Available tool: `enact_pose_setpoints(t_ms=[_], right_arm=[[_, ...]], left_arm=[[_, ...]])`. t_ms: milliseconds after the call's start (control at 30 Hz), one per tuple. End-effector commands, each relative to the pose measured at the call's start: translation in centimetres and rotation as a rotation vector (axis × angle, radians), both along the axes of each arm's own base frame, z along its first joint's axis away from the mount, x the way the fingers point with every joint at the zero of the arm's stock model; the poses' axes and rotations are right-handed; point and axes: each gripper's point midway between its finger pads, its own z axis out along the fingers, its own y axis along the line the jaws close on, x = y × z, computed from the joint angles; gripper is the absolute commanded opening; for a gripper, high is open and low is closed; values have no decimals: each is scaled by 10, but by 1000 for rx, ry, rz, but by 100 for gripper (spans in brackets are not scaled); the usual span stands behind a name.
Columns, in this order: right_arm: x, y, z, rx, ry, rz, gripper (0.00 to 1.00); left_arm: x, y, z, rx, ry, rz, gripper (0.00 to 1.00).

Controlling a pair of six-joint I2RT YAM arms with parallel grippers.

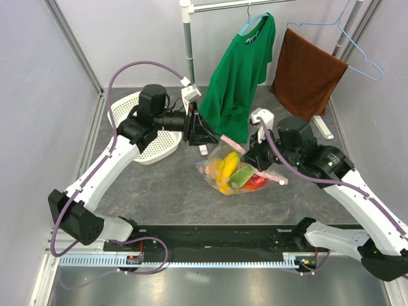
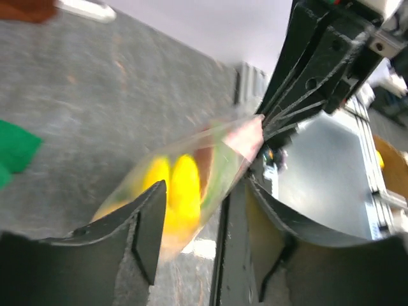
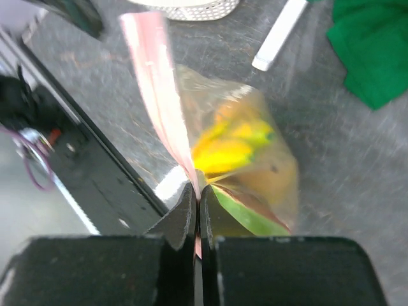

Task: Place the food in the zip-top bag and seal the zipper
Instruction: Zip the zipper food storage bag at the center of the board.

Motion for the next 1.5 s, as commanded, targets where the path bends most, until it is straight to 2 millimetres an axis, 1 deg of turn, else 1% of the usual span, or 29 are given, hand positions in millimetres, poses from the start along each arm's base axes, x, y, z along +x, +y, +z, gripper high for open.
enact_pose_setpoints(t_ms=[0,33,67,100,133,167,200,233,300,367,433,467,533,600,633,700,767,800,833,900,933,1000,1067,1133,1200,1333,1367,1400,1467], right_arm=[[6,0,16,199,198,-235,0],[6,-1,19,242,246,-276,0],[7,-1,22,270,270,-301,0],[11,-2,22,287,294,-323,0],[9,2,27,320,323,-315,0],[10,5,27,329,334,-313,0],[12,6,29,344,336,-318,0],[18,6,33,363,317,-333,0],[21,5,44,432,315,-381,0],[27,5,55,512,316,-423,0],[34,3,59,551,335,-486,0],[45,-1,57,559,333,-558,0],[54,-5,62,649,395,-667,0],[64,-3,61,698,453,-728,0],[66,-2,63,708,461,-738,0],[74,-3,58,720,482,-790,0],[78,-4,52,721,494,-820,0],[79,-5,45,714,499,-839,0],[80,-5,42,711,508,-847,0],[79,-4,34,702,523,-859,0],[80,-6,31,699,522,-869,0],[81,-7,29,698,520,-886,0],[83,-10,30,701,513,-898,0],[82,-10,30,701,517,-900,0],[82,-9,32,708,521,-897,0],[80,-7,33,713,533,-888,0],[79,-7,33,714,535,-888,0],[79,-8,31,710,538,-892,0],[76,-8,30,708,541,-889,0]], left_arm=[[33,26,39,-103,49,254,62],[41,36,38,-111,74,285,62],[40,38,38,-114,87,278,62],[37,40,39,-111,55,262,62],[34,42,36,-103,48,255,62],[30,42,27,-95,61,251,62],[27,42,25,-98,76,241,62],[20,41,19,-94,99,216,61],[13,39,18,-95,112,193,60],[5,35,22,-101,103,164,59],[-1,29,31,-109,81,138,59],[-2,25,32,-107,84,130,59],[-8,16,40,-112,66,114,59],[-10,9,42,-107,59,105,59],[-16,2,47,-110,48,84,59],[-15,-3,45,-92,37,88,59],[-22,-12,44,-73,-5,64,59],[-18,-17,39,-52,-14,86,59],[-27,-25,36,-35,-13,64,59],[-21,-34,24,3,-16,83,59],[-26,-41,24,10,-19,63,59],[-25,-49,18,38,-57,65,59],[-31,-62,14,61,-76,40,59],[-29,-72,10,84,-106,46,57],[-22,-75,7,103,-126,79,54],[-17,-85,11,109,-162,101,53],[-15,-86,7,124,-164,103,52],[-14,-87,9,124,-171,107,52],[-12,-90,4,140,-163,108,50]])
